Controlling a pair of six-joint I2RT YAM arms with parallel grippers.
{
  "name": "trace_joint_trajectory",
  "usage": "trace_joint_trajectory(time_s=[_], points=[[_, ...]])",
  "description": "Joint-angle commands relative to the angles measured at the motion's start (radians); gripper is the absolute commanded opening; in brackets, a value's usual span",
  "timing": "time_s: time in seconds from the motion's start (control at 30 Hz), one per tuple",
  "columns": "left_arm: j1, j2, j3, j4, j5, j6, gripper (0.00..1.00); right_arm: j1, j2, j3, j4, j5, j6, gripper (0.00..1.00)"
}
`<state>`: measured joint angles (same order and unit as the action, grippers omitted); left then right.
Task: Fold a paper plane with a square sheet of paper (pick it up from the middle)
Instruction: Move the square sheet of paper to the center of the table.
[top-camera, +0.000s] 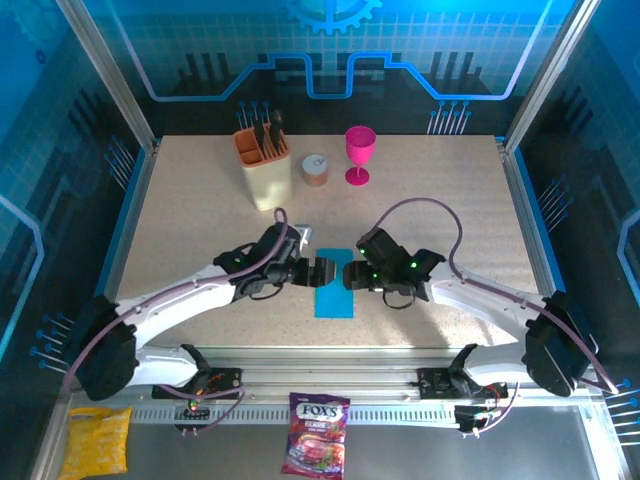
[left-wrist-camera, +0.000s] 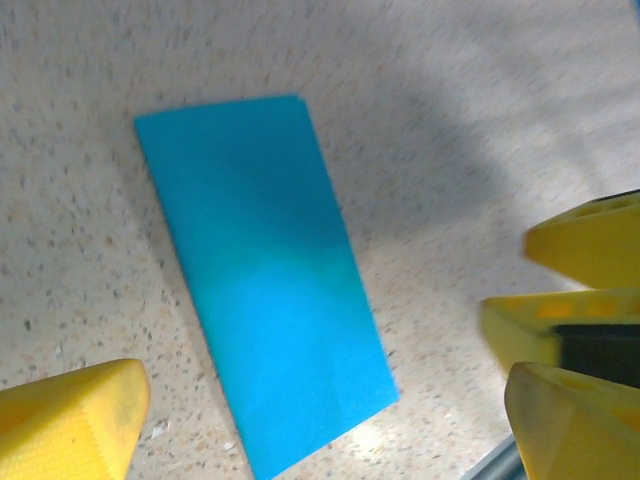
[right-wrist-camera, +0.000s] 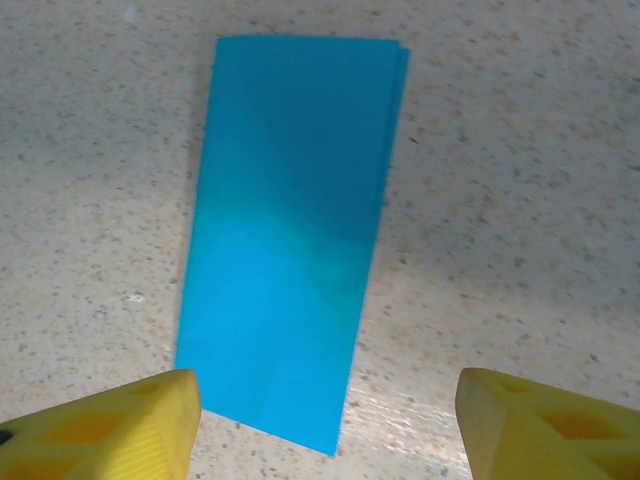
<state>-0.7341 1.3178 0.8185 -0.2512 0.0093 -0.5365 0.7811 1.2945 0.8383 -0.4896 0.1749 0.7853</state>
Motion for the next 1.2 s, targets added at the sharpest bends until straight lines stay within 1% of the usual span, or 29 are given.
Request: trace_joint_trajectory(time_s=[0.0, 0.2, 0.4, 0.5, 0.73, 0.9, 1.07, 1.17], points=[[-0.023, 0.082, 0.033, -0.079, -0.116, -0.047, 0.95, -0.028, -0.034, -0.038, -0.043, 0.061, 0.039, 0.7], [-0.032, 0.224, 0.103, -0.183, -0.209, -0.1, 0.96, -0.112, -0.059, -0.079, -0.053, 0.022, 0.065, 0.72], [-0.031, 0.275, 0.17, -0.284, -0.314, -0.057, 0.97, -0.187, -0.086, -0.174, 0.043, -0.063, 0.104, 0.72], [-0.03, 0.282, 0.16, -0.254, -0.324, -0.036, 0.97, -0.191, -0.089, -0.198, 0.075, -0.097, 0.111, 0.72], [-0.033, 0.324, 0.141, -0.204, -0.325, -0.071, 0.97, -0.198, -0.078, -0.178, 0.086, -0.177, 0.053, 0.72], [-0.047, 0.367, 0.139, -0.196, -0.354, -0.117, 0.97, -0.231, -0.033, -0.134, 0.088, -0.254, -0.007, 0.72], [-0.08, 0.445, 0.17, -0.21, -0.343, -0.19, 0.97, -0.283, 0.037, -0.118, 0.136, -0.36, -0.053, 0.72], [-0.099, 0.489, 0.2, -0.214, -0.329, -0.226, 0.97, -0.305, 0.061, -0.111, 0.153, -0.392, -0.071, 0.71]])
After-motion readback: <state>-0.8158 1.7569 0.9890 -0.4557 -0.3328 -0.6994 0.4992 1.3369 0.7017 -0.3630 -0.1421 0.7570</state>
